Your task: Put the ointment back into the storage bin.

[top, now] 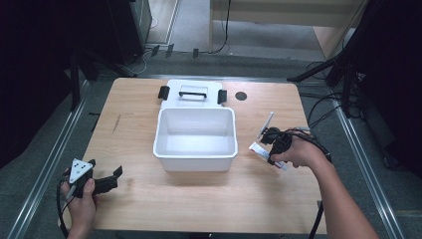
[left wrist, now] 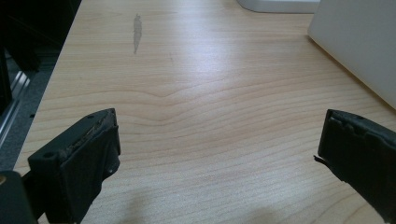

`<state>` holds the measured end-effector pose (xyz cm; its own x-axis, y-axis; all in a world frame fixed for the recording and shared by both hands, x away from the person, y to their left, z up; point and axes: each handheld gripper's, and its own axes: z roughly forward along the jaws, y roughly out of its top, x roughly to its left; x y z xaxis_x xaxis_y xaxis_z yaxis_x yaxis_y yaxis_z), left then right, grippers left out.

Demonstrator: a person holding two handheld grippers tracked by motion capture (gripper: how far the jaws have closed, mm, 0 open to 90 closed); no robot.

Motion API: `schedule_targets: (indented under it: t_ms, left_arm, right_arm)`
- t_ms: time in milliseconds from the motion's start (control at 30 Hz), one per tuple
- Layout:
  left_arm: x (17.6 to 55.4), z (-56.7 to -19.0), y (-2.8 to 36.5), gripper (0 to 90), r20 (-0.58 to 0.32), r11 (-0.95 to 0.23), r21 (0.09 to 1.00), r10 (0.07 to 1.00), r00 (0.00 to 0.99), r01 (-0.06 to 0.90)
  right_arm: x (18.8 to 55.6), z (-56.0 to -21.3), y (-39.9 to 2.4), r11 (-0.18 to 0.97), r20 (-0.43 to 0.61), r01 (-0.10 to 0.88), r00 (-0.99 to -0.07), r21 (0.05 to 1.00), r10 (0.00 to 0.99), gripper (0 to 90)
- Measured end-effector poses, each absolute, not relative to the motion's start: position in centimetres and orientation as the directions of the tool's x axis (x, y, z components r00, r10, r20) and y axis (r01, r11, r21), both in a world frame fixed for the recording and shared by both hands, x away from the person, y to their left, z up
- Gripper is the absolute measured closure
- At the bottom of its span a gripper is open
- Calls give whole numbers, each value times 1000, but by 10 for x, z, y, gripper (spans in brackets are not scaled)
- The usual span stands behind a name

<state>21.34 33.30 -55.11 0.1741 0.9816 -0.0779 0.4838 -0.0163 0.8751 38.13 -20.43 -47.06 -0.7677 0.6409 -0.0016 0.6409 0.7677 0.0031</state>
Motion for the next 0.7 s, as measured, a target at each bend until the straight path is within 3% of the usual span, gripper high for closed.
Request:
schedule_targets:
  t_ms: [333,700]
  left_arm:
    - [213,-551,333,0,-79,-14,879,981,175,477]
    - [212,-551,334,0,-81,-5,883,983,164,468]
  right_arm:
    - [395,-433,-211,652,39,755,-655,71,754,711]
    - [403,-400,-195,611,65,787,-616,86,785,711]
